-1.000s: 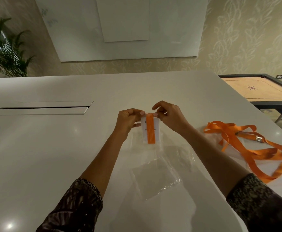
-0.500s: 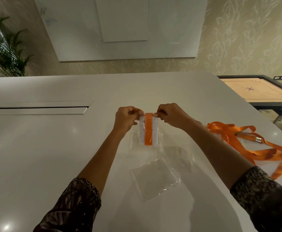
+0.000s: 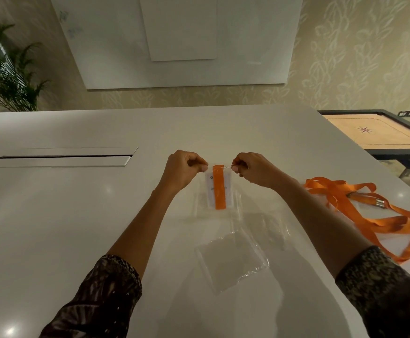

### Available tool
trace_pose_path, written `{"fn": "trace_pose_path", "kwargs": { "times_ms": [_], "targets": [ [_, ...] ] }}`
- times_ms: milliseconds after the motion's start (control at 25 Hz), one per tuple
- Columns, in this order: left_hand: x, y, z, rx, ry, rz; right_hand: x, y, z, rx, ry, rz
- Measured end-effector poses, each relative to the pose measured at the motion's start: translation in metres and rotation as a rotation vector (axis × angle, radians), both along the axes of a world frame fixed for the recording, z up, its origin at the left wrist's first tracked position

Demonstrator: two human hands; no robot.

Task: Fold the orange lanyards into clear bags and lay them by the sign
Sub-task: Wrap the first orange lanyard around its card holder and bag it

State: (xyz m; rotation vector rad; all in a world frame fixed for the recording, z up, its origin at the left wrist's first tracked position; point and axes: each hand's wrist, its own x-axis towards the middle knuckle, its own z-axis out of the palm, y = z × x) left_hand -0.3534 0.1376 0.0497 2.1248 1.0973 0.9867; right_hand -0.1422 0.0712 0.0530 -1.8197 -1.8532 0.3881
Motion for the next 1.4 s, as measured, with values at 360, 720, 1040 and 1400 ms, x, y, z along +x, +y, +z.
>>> {"fn": "trace_pose_path", "kwargs": {
  "times_ms": [360,720,1040,1400],
  "targets": [
    [-0.008,0.002,0.001,0.07,0.175,0.025,-0.012,0.001,-0.003,-0.045,-0.017,-0.048],
    [-0.024,0.007,0.001,-0.028,0.112,-0.006,-0.031,-0.001,-0.002,0.038,0.08,-0.106],
    [-0.04,0.004,0.002,-0.217,-0.081,0.062,-0.043,-0.002,0.001,0.132,0.309,-0.128],
    [-0.036,-0.009,0.001,-0.181,-0.091,0.132,-0.043,-0.004,-0.001,0.075,0.31,-0.093]
  ]
}}
